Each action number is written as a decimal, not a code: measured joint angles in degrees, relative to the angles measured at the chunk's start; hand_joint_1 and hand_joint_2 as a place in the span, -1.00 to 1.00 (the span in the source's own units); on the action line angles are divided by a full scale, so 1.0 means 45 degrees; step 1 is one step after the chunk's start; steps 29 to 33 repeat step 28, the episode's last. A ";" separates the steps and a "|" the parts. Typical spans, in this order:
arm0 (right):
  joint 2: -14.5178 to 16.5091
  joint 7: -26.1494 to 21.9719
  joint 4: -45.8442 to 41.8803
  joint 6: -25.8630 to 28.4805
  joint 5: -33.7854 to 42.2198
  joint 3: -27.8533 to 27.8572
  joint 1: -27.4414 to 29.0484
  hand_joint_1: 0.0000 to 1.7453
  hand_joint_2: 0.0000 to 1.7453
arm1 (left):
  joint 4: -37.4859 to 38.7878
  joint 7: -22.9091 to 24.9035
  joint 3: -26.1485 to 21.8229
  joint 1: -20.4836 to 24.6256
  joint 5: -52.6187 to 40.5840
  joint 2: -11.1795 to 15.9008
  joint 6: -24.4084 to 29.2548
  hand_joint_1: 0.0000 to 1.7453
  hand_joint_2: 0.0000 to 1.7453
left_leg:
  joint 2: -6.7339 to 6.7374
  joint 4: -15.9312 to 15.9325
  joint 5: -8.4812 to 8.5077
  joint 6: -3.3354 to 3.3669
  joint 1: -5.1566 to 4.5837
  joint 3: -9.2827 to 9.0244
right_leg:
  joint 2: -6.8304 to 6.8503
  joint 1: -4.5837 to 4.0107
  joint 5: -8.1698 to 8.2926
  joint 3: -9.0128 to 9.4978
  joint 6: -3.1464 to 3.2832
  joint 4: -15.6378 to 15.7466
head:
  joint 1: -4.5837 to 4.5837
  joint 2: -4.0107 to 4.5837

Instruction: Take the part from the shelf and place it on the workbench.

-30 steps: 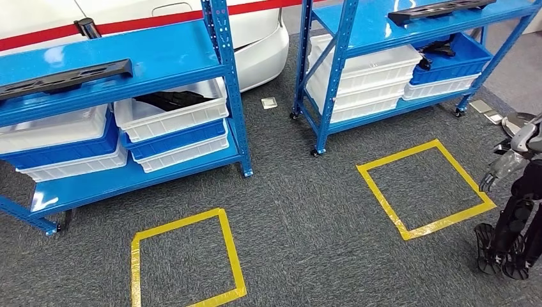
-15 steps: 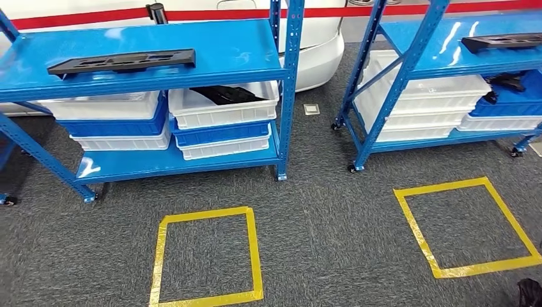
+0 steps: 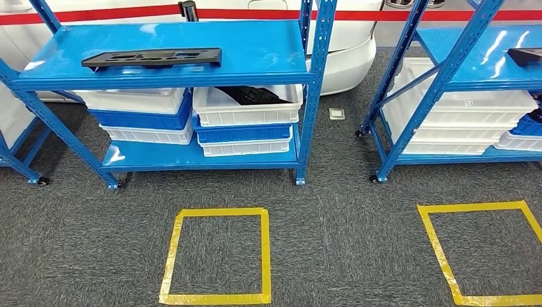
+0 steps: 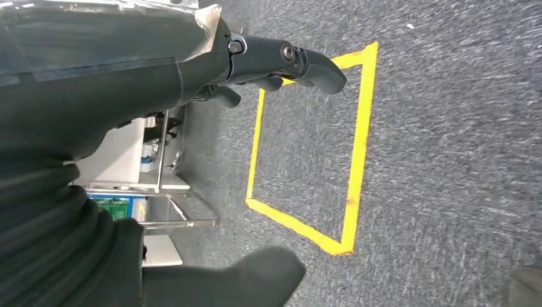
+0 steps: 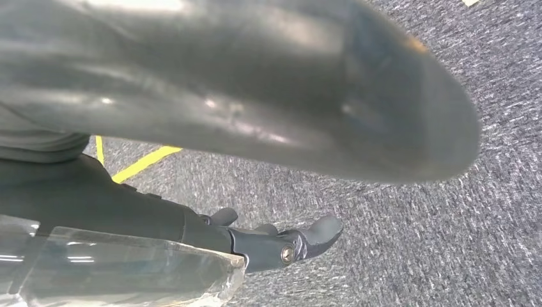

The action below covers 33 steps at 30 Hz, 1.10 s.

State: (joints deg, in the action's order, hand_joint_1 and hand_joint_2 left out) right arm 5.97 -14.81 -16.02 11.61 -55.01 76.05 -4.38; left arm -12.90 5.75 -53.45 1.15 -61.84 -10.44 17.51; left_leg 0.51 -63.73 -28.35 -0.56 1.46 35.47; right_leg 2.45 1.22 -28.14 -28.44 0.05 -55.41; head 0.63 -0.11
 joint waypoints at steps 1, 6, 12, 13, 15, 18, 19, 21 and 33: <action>0.0007 0.0046 0.0001 0.0030 0.0025 0.0011 -0.0012 -1.00 -1.00 | 0.0000 -0.0045 -0.0021 0.0013 0.0002 0.0011 -0.0001 -1.00 1.00 | 0.0089 0.0823 0.0315 0.0032 -0.0006 -0.0429 | 0.0027 -0.0034 -0.0066 0.0047 -0.0078 -0.0003 | -0.0004 0.0000; -0.0019 0.0189 0.0005 0.0090 0.0109 0.0149 -0.0118 -1.00 1.00 | 0.0000 -0.0323 -0.0244 0.0055 0.0101 0.0016 0.0087 -1.00 1.00 | 0.0041 0.1649 0.0483 0.0426 -0.0173 -0.0900 | 0.0089 -0.0136 -0.0184 0.0217 -0.0452 0.0037 | -0.0082 0.0000; -0.0059 0.0400 0.0022 0.0169 0.0068 0.0208 -0.0209 -1.00 1.00 | 0.0005 -0.0472 -0.0492 0.0065 0.0287 -0.0001 0.0007 -1.00 1.00 | -0.0061 0.1684 0.0450 0.0517 -0.0410 -0.1012 | 0.0043 -0.0081 -0.0241 0.0384 -0.0299 0.0171 | -0.0135 0.0000; -0.0068 0.0415 0.0023 0.0176 0.0066 0.0209 -0.0207 -1.00 1.00 | 0.0005 -0.0487 -0.0523 0.0066 0.0288 -0.0001 0.0006 -1.00 1.00 | -0.0061 0.1683 0.0436 0.0540 -0.0428 -0.1008 | 0.0042 -0.0066 -0.0241 0.0383 -0.0300 0.0182 | -0.0135 0.0000; -0.0084 0.0429 0.0023 0.0190 0.0063 0.0211 -0.0192 -1.00 1.00 | 0.0005 -0.0502 -0.0571 0.0065 0.0288 -0.0001 0.0006 -1.00 1.00 | -0.0060 0.1681 0.0420 0.0566 -0.0452 -0.1004 | 0.0041 -0.0042 -0.0241 0.0384 -0.0313 0.0205 | -0.0135 0.0000; -0.0087 0.0432 0.0027 0.0206 0.0063 0.0211 -0.0189 -1.00 1.00 | 0.0005 -0.0509 -0.0608 0.0065 0.0288 0.0000 0.0007 -1.00 1.00 | -0.0059 0.1679 0.0400 0.0601 -0.0479 -0.1004 | 0.0040 -0.0016 -0.0238 0.0385 -0.0414 0.0228 | -0.0135 0.0000; -0.0087 0.0432 0.0028 0.0209 0.0063 0.0211 -0.0189 -1.00 1.00 | 0.0005 -0.0510 -0.0612 0.0065 0.0288 0.0001 0.0006 -1.00 1.00 | -0.0059 0.1678 0.0396 0.0608 -0.0483 -0.1005 | 0.0040 -0.0010 -0.0236 0.0385 -0.0452 0.0232 | -0.0135 0.0000; -0.0090 0.0431 0.0028 0.0211 0.0063 0.0211 -0.0189 -1.00 1.00 | 0.0005 -0.0511 -0.0617 0.0065 0.0288 0.0004 0.0004 -1.00 1.00 | -0.0059 0.1678 0.0395 0.0610 -0.0483 -0.1008 | 0.0040 -0.0006 -0.0244 0.0386 -0.0499 0.0235 | -0.0135 0.0000; -0.0094 0.0639 0.0028 0.0266 -0.0006 0.0211 -0.0185 -1.00 1.00 | 0.0005 -0.0581 -0.0737 0.0065 0.0456 0.0002 -0.0014 -1.00 1.00 | -0.0059 0.1678 0.0394 0.0608 -0.0437 -0.1027 | 0.0041 -0.0006 -0.0253 0.0386 -0.0546 0.0234 | -0.0135 0.0000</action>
